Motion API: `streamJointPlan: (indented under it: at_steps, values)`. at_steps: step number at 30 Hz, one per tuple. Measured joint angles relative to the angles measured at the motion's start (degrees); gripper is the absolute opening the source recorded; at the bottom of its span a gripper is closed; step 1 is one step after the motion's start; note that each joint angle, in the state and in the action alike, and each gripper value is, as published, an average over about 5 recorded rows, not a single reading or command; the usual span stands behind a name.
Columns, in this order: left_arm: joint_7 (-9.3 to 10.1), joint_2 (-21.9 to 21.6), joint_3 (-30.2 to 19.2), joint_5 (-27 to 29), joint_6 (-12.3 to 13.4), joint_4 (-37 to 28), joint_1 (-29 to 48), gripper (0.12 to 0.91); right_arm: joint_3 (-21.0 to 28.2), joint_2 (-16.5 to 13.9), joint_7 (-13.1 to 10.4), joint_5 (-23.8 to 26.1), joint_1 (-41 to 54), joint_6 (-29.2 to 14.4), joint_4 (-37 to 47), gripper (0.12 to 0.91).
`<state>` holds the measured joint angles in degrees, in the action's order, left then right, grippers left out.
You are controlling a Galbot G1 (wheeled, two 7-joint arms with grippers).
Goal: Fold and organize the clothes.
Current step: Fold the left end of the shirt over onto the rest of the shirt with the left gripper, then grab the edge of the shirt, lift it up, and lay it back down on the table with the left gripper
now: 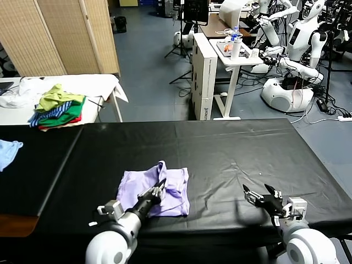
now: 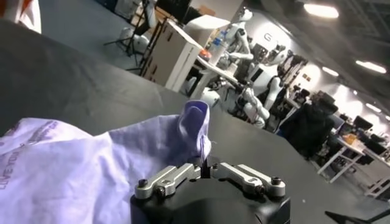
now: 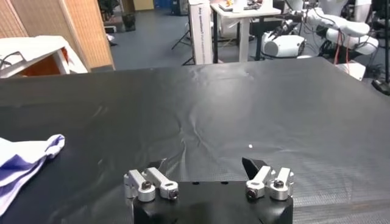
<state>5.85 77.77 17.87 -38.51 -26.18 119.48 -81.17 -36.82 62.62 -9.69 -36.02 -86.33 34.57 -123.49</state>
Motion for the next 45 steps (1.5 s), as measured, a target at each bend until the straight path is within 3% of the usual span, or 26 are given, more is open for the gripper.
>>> streamJointPlan:
  at_steps: [16,19,25,28,31,37,45]
  values:
    - [-0.11,2.7,-1.5,2.2,-0.1,-1.6,0.2,0.204,1.2,-0.1,0.0,0.8,0.9,0.2,0.5,0.907]
    - [0.21,3.4,-1.8,1.9,-0.5,-1.4,0.2,0.330,2.1,-0.6,0.5,0.7,1.7,-0.4,0.6,0.907]
    - [3.25,5.4,-2.1,-3.4,-2.5,1.0,-0.8,0.710,5.3,-1.9,2.9,0.1,3.9,-3.1,0.1,0.907]
    - [3.52,6.0,-1.4,-4.2,-2.5,2.9,-1.4,0.853,8.2,-2.8,3.3,-0.8,5.3,-3.4,-0.7,0.907]
    - [2.79,5.7,-0.1,-3.4,-1.9,4.7,-1.7,0.900,12.0,-3.8,3.3,-1.2,7.2,-3.3,-1.0,0.907]
    - [2.43,3.2,4.7,-1.7,-0.4,7.2,-1.0,0.907,21.5,-5.0,3.1,-0.8,12.5,-3.7,0.2,0.907]
    - [1.40,1.6,9.5,4.0,0.8,6.8,-2.9,0.907,33.7,-3.4,2.6,1.0,21.6,-4.1,3.2,0.907]
